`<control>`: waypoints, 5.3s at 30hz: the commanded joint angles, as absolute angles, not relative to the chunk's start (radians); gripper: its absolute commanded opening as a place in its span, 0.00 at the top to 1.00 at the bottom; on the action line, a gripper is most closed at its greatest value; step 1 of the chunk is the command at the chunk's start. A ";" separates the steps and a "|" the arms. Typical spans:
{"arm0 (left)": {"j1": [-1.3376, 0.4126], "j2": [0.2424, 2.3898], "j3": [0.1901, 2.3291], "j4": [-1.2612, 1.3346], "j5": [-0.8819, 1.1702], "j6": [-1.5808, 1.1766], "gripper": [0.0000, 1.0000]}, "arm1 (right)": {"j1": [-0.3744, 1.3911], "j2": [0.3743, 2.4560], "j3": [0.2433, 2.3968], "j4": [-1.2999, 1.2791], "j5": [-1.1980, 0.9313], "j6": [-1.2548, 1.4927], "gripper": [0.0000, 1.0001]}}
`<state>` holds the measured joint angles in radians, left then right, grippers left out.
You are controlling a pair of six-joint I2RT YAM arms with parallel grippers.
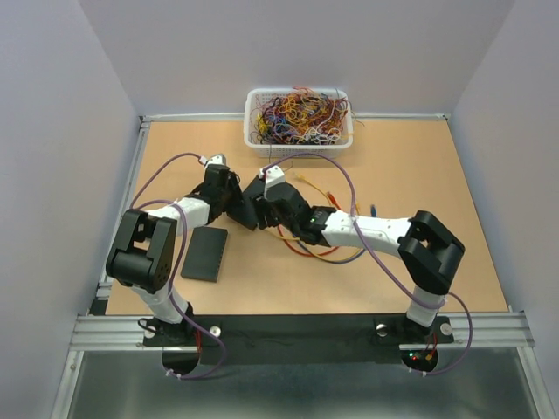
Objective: Insert the plug into the switch port
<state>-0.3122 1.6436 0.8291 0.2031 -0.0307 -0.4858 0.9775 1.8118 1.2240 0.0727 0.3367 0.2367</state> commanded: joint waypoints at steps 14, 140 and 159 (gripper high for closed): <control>-0.308 1.352 0.726 0.081 -0.055 -0.506 0.45 | 0.986 1.653 1.112 0.023 0.471 0.301 0.39; -0.347 0.924 0.328 0.972 0.052 -0.506 0.05 | 0.767 1.536 0.968 0.063 -0.170 0.229 1.00; -0.301 1.063 0.652 0.502 0.023 -0.417 0.01 | 0.767 1.477 0.942 0.006 -0.158 0.268 1.00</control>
<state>-0.3031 1.0531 0.5861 0.5045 0.0338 -0.4385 0.7654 1.4521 0.9386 0.0132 -0.1726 0.2584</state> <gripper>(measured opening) 0.986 0.096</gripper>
